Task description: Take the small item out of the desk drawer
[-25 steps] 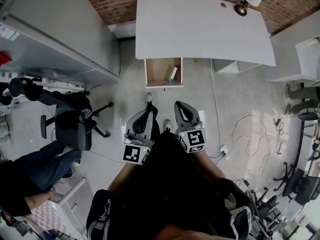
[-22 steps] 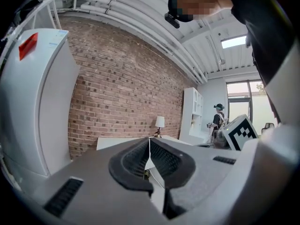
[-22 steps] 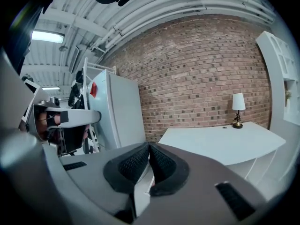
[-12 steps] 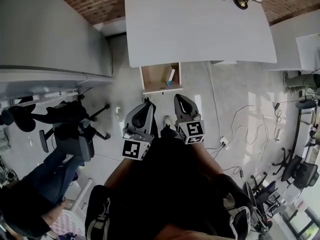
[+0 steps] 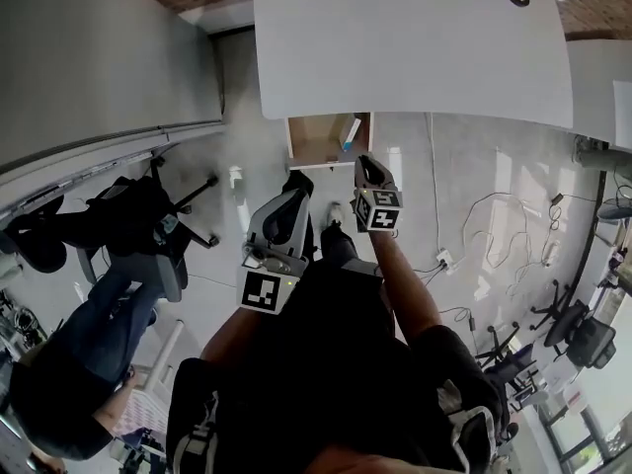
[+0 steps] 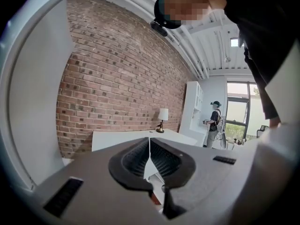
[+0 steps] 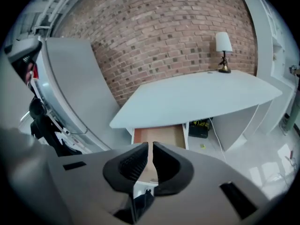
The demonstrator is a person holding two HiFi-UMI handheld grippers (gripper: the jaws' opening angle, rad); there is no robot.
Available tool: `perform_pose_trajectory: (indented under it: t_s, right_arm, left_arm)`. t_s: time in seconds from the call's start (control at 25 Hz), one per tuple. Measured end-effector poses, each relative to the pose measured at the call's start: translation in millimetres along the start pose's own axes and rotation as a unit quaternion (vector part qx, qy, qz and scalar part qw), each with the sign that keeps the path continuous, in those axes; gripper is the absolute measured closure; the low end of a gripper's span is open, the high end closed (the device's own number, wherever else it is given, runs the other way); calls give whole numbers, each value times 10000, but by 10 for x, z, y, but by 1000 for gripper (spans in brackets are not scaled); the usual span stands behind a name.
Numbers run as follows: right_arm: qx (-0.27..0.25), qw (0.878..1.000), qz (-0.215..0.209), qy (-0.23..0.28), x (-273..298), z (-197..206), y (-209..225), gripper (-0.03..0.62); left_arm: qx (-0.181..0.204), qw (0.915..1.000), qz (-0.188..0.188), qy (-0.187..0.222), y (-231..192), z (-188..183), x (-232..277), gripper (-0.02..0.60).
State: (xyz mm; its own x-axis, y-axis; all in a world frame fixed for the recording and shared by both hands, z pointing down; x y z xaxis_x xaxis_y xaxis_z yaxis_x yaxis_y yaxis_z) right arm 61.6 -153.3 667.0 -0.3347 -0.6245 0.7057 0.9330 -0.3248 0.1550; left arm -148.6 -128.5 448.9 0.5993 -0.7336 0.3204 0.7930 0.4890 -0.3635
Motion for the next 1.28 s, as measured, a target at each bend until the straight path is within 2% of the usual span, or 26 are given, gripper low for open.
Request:
perform_pose_trajectory:
  t_s: [0.12,0.28,0.56,0.84,1.12,1.28]
  right_arm:
    - [280,9983,9,-521,422,319,105,514]
    - [592,9902,53,-1265,985,797,258,445]
    - [913,9742,-17,-2064,1725,1301,416,365]
    - [919,9634,120,-2515,2118,1520,523,362]
    - [934,9400,126,-3278,2290,1583,593,373]
    - [875,9316,76,-3526,2334,1617,582,372]
  left_arm:
    - [37,9999,60,113,-94,3,98,568]
    - [5,9998,87,162,-223,32,234,568]
    - [-199,9996,-94,172,-499,153,365,568]
    - [-358,9993,-131,-47,-709,334,495,568]
    - [-501,9986,-136,-136,-819,385,590,568]
    - [-544,9982,-180,-194,-898,417,633,568]
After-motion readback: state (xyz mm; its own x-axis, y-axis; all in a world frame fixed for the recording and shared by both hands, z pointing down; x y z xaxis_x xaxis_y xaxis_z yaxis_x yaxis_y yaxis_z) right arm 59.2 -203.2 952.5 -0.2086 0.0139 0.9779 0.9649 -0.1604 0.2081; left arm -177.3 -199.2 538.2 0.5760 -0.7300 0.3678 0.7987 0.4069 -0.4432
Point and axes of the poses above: the fingertips, and each gripper's own axes: x forward along the fingers, y to its right, z out of its underside, the point moved 8 cm from there along -x, backward along the fingers, and after that the axes turned 13 degrees about -x, right-handed, at the moved point
